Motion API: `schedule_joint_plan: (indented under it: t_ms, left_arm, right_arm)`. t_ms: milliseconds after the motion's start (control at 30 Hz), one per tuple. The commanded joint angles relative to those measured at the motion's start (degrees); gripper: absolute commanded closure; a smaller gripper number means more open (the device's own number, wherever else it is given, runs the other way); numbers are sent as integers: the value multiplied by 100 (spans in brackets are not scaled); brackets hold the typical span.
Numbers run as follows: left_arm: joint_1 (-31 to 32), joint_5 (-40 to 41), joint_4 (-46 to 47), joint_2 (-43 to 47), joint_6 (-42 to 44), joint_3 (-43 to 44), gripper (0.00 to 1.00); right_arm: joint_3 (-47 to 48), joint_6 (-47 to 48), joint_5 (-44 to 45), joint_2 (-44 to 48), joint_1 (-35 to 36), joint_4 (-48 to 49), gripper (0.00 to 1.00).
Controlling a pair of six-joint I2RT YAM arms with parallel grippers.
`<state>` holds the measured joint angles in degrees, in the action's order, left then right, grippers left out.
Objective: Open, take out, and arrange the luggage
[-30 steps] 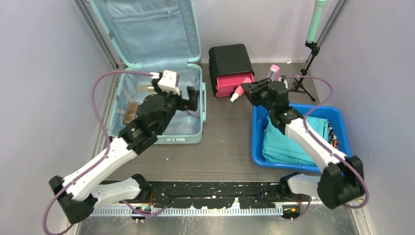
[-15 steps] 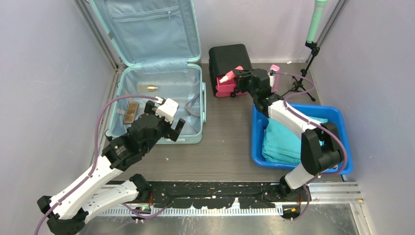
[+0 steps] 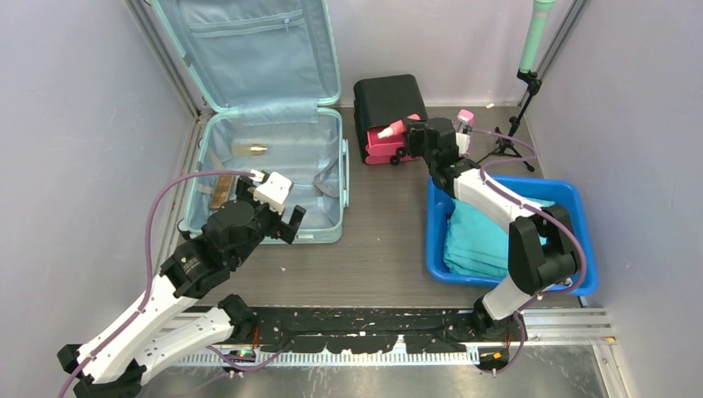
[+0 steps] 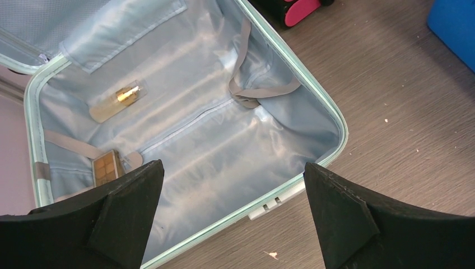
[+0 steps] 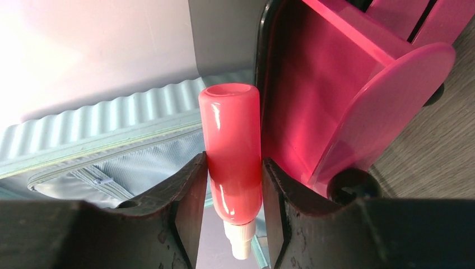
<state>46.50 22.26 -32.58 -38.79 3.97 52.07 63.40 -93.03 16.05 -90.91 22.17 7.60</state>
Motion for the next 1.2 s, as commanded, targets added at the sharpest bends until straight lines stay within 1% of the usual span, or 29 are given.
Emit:
schedule_joint_plan:
  t_ms: [0, 133, 200, 333, 400, 533, 600, 633, 667, 700, 733, 767, 800, 833, 900, 967, 1033, 1167]
  left_arm:
    - [13, -47, 68, -33, 95, 92, 0]
    - [12, -6, 108, -3, 60, 60, 0]
    - [9, -62, 120, -5, 45, 62, 0]
    - [8, -142, 95, -56, 28, 74, 0]
    - [8, -129, 75, -70, 27, 83, 0]
    - [12, -134, 115, -51, 22, 50, 0]
    - [10, -143, 129, -42, 19, 47, 0]
    - [13, -157, 121, -37, 16, 48, 0]
    - [16, -160, 124, -38, 12, 48, 0]
    - [12, -161, 122, -29, 10, 42, 0]
    - [14, -163, 120, -18, 8, 40, 0]
    - [15, -161, 124, -10, 12, 40, 0]
    - [10, -153, 128, -2, 10, 40, 0]
    - [9, -144, 133, 6, 8, 40, 0]
    - [15, -139, 138, 34, 13, 35, 0]
    - [12, -108, 152, 65, 16, 16, 0]
    - [8, -55, 177, 101, 17, 0, 0]
    - [9, 25, 224, 176, 35, -29, 0]
  right_arm:
    - [319, -63, 326, -28, 41, 140, 54]
    - [245, -65, 340, 46, 41, 134, 47]
    - [195, -34, 365, 115, 41, 130, 45]
    - [56, 113, 414, 317, 46, 164, 46]
    - [-64, 335, 395, 423, 43, 228, 48]
    - [-117, 1139, 33, 640, 38, 126, 51]
    - [25, 1706, -239, 686, 38, -159, 52]
    - [108, 2192, -329, 701, 40, -530, 53]
    - [289, 2430, -491, 718, 45, -799, 53]
    - [358, 2933, -591, 754, 52, -1178, 54]
    - [422, 3209, -820, 774, 73, -1281, 55]
    - [429, 3697, -910, 820, 97, -1470, 57]
    - [444, 3956, -1005, 838, 158, -1572, 58]
    - [453, 4447, -1014, 865, 201, -1815, 58]
    - [495, 5098, -874, 846, 347, -2193, 58]
    - [444, 5507, -694, 847, 492, -2322, 59]
    - [274, 5725, -532, 838, 625, -2235, 60]
    - [-40, 5887, -255, 769, 691, -1872, 60]
